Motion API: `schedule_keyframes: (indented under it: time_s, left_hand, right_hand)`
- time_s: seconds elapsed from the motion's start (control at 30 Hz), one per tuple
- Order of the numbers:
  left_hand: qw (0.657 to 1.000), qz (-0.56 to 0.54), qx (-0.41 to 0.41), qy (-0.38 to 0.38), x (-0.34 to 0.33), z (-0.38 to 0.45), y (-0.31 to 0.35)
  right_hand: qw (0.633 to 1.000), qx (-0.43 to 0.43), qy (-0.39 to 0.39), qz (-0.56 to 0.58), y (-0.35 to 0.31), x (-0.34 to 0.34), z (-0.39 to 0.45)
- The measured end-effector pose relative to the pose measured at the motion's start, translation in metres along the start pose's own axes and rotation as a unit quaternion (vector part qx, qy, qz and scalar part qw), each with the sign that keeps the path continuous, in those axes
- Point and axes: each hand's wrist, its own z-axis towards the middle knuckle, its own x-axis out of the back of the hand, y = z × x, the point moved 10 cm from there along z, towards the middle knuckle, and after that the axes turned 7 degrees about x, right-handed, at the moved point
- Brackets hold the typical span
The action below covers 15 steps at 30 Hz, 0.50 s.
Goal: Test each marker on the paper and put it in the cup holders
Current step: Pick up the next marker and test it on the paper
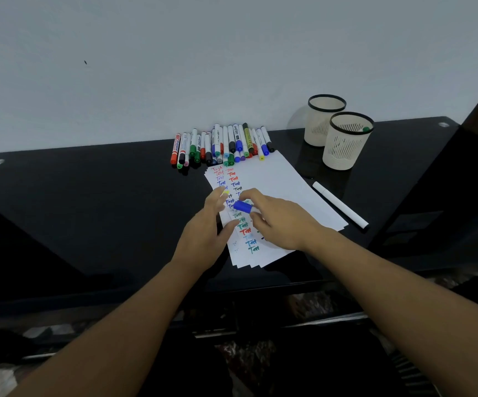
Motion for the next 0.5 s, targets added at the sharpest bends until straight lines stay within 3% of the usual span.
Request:
schedule_keyframes:
  time_s: [0.17,0.5]
  left_hand:
    - [0.995,0.097,-0.010,-0.005,-0.010,0.007,-0.007]
    - [0.995,0.099,0.002,-0.019,-0.015,0.008,-0.012]
  right_hand:
    - [1.000,-0.017,0.000,0.022,0.010,-0.001,-0.002]
    - [0.996,-0.042,0.038,0.067,0.021,0.004,-0.008]
